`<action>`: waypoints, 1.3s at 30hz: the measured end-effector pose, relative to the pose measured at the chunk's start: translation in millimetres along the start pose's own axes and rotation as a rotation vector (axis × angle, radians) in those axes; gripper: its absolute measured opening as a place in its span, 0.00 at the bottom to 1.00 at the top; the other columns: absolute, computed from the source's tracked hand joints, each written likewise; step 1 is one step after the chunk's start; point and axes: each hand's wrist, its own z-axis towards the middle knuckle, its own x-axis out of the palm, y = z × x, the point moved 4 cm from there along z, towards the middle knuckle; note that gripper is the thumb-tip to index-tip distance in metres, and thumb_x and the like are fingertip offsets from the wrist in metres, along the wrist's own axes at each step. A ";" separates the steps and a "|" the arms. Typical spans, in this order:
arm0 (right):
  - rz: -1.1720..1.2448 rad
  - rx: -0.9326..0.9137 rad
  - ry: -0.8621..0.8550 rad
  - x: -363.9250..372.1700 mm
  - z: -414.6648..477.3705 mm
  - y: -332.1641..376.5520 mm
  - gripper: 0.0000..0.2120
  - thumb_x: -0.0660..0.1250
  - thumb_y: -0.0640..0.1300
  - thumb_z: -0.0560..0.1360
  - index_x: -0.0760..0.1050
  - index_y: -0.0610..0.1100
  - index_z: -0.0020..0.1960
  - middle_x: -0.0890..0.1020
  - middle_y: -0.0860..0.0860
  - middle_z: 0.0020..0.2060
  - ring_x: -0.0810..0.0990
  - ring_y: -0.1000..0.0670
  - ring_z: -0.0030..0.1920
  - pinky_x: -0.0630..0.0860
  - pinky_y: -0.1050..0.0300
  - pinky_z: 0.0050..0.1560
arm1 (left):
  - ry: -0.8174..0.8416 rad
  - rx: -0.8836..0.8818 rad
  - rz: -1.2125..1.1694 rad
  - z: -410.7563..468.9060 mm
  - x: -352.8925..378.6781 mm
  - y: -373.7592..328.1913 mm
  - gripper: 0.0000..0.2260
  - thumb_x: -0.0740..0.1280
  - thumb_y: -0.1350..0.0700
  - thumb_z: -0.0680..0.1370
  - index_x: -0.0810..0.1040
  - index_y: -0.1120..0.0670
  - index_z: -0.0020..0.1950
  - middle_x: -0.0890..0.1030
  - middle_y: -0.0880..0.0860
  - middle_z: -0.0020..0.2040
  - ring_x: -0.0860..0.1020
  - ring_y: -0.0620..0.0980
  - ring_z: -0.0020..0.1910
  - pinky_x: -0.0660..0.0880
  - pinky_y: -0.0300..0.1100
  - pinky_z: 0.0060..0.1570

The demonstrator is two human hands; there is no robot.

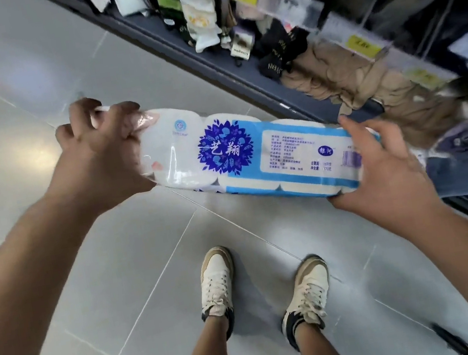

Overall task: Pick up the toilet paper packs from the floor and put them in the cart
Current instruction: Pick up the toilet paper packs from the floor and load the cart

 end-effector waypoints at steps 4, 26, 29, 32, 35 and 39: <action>-0.001 -0.028 -0.065 -105.7 -69.9 36.2 0.55 0.81 0.53 0.59 0.56 0.58 0.80 0.61 0.50 0.73 0.70 0.41 0.70 0.70 0.40 0.72 | -0.048 -0.033 -0.074 -28.1 -127.0 -29.8 0.45 0.69 0.39 0.53 0.71 0.52 0.70 0.70 0.64 0.63 0.64 0.60 0.70 0.65 0.58 0.62; -0.031 -0.162 -0.421 -457.2 -335.7 80.9 0.56 0.70 0.64 0.53 0.56 0.63 0.79 0.62 0.56 0.73 0.73 0.47 0.69 0.74 0.51 0.66 | -0.275 0.101 -0.272 -139.5 -527.2 -179.9 0.48 0.84 0.47 0.54 0.69 0.36 0.72 0.59 0.53 0.73 0.61 0.62 0.70 0.64 0.57 0.67; -0.008 -0.128 -0.453 -459.9 -348.4 64.0 0.56 0.71 0.63 0.53 0.56 0.63 0.79 0.61 0.56 0.73 0.73 0.47 0.69 0.74 0.51 0.64 | -0.271 0.124 -0.261 -135.7 -529.0 -206.0 0.47 0.84 0.50 0.56 0.69 0.36 0.71 0.58 0.51 0.73 0.59 0.58 0.70 0.64 0.56 0.68; 0.000 -0.068 -0.467 -461.5 -362.7 42.2 0.56 0.73 0.61 0.54 0.57 0.62 0.79 0.62 0.54 0.74 0.74 0.45 0.68 0.74 0.50 0.64 | -0.254 0.158 -0.269 -133.0 -523.0 -230.4 0.45 0.83 0.52 0.58 0.68 0.33 0.70 0.58 0.47 0.72 0.59 0.58 0.68 0.65 0.56 0.67; -0.015 -0.019 -0.496 -459.3 -377.5 21.5 0.56 0.77 0.60 0.55 0.58 0.62 0.79 0.64 0.52 0.74 0.74 0.44 0.68 0.72 0.49 0.66 | -0.210 0.187 -0.257 -128.5 -511.2 -251.2 0.46 0.83 0.51 0.58 0.67 0.34 0.71 0.58 0.48 0.73 0.60 0.61 0.69 0.66 0.58 0.67; -0.006 0.074 -0.525 -448.1 -396.2 -0.8 0.56 0.77 0.62 0.55 0.57 0.62 0.79 0.64 0.51 0.73 0.73 0.44 0.69 0.71 0.48 0.68 | -0.125 0.217 -0.248 -117.1 -492.2 -278.6 0.46 0.81 0.52 0.58 0.66 0.35 0.72 0.57 0.50 0.74 0.60 0.63 0.69 0.65 0.59 0.68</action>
